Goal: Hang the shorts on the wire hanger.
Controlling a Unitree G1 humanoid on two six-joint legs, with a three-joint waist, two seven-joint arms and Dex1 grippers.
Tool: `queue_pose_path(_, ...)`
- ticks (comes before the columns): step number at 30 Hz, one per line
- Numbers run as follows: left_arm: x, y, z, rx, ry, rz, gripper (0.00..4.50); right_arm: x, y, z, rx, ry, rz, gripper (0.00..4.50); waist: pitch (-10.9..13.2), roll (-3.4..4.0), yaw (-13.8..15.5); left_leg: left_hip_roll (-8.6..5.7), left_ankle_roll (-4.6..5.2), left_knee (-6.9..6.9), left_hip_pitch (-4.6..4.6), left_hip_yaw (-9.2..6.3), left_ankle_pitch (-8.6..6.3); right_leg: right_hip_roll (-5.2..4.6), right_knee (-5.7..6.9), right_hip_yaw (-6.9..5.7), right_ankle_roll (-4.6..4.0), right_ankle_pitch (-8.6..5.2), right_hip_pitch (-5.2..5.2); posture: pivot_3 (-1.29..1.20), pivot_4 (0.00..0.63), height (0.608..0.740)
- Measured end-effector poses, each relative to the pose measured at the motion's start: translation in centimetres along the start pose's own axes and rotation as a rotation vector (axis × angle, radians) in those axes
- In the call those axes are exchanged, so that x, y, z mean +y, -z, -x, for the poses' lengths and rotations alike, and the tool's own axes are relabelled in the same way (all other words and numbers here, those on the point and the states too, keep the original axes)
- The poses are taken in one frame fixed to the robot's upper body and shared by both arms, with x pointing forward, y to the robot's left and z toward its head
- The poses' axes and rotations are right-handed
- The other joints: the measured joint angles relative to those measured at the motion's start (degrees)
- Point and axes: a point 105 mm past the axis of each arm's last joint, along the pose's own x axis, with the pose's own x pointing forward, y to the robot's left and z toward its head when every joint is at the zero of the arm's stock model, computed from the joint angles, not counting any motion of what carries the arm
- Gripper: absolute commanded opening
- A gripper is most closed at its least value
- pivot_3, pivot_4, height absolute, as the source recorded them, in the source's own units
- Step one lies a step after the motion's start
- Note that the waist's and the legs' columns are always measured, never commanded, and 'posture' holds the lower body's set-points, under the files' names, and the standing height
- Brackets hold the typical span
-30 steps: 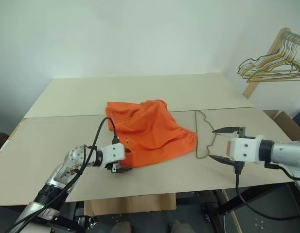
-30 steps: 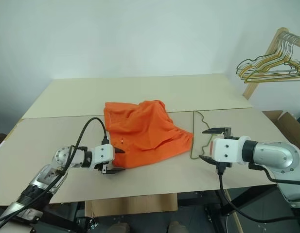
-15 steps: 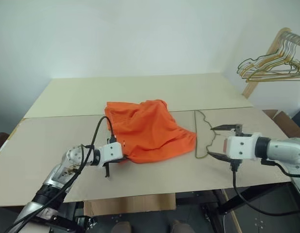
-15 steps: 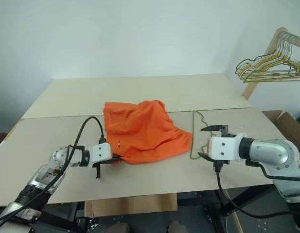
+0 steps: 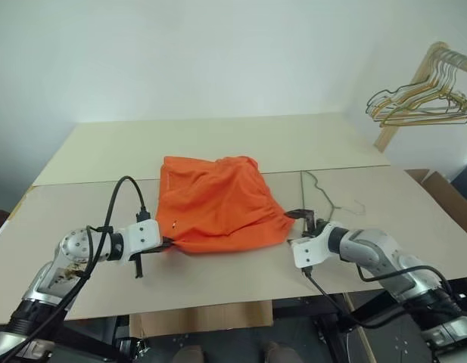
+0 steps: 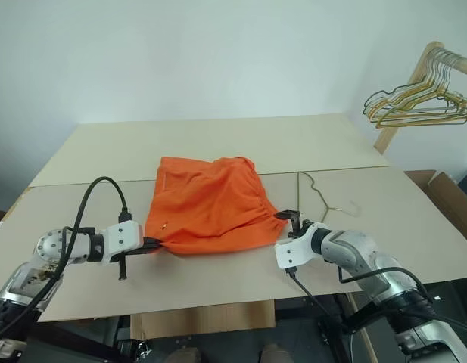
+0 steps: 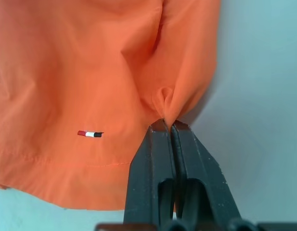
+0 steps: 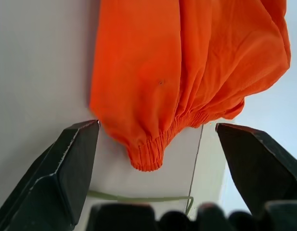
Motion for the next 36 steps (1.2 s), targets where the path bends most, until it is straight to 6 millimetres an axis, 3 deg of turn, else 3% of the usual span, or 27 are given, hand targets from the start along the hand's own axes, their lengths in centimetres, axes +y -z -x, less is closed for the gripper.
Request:
queue_pose_path(11, 0.3, 0.0, 1.4, 0.015, -0.040, -0.007, 0.01, 0.3, 1.5, -1.2, -0.010, 0.000, 0.102, 4.50, 0.00, 0.00, 0.07, 0.00, 0.00, -0.01, 0.02, -0.01, 0.00, 0.00, 0.05, 0.02, -0.01, 0.00, 0.00, 0.09, 0.000, 0.740)
queue_pose_path(19, -0.1, -0.1, 1.4, 0.010, -0.037, 0.010, 0.01, -0.6, 0.1, -2.9, -0.074, 0.030, 0.070, 4.50, 0.00, -0.01, -0.09, 0.01, 0.00, -0.01, 0.04, -0.03, 0.00, 0.02, 0.09, 0.04, -0.01, 0.01, 0.00, 0.09, 0.000, 0.740)
queue_pose_path(24, -0.1, 0.0, 1.5, 0.012, -0.039, 0.013, 0.00, -0.1, 0.1, -3.4, -0.095, -0.028, -0.004, 3.30, 0.00, -0.01, -0.03, 0.01, 0.00, -0.01, 0.04, -0.03, 0.00, 0.00, 0.09, 0.04, -0.02, 0.01, 0.02, 0.10, 0.000, 0.740)
queue_pose_path(33, -0.1, 0.3, 1.7, 0.023, -0.044, 0.017, 0.00, 0.6, -0.1, -3.3, -0.130, -0.102, -0.056, 0.24, 0.00, 0.00, -0.04, 0.02, 0.00, -0.02, 0.04, -0.04, 0.00, 0.00, 0.10, 0.03, -0.02, 0.01, 0.00, 0.10, 0.000, 0.740)
queue_pose_path(34, -0.1, 0.3, 1.7, 0.023, -0.045, 0.018, 0.00, 0.7, -0.1, -3.3, -0.132, -0.112, -0.057, 0.02, 0.00, 0.00, -0.03, 0.02, 0.00, -0.02, 0.04, -0.04, 0.00, 0.01, 0.10, 0.03, -0.02, 0.01, 0.00, 0.10, 0.000, 0.740)
queue_pose_path(36, -0.2, 0.5, 1.9, 0.028, -0.048, 0.024, 0.00, 0.7, -0.2, -3.2, -0.138, -0.118, -0.061, 0.02, 0.00, 0.00, -0.03, 0.02, 0.00, -0.02, 0.04, -0.04, 0.00, 0.00, 0.10, 0.04, -0.02, 0.01, -0.01, 0.10, 0.000, 0.740)
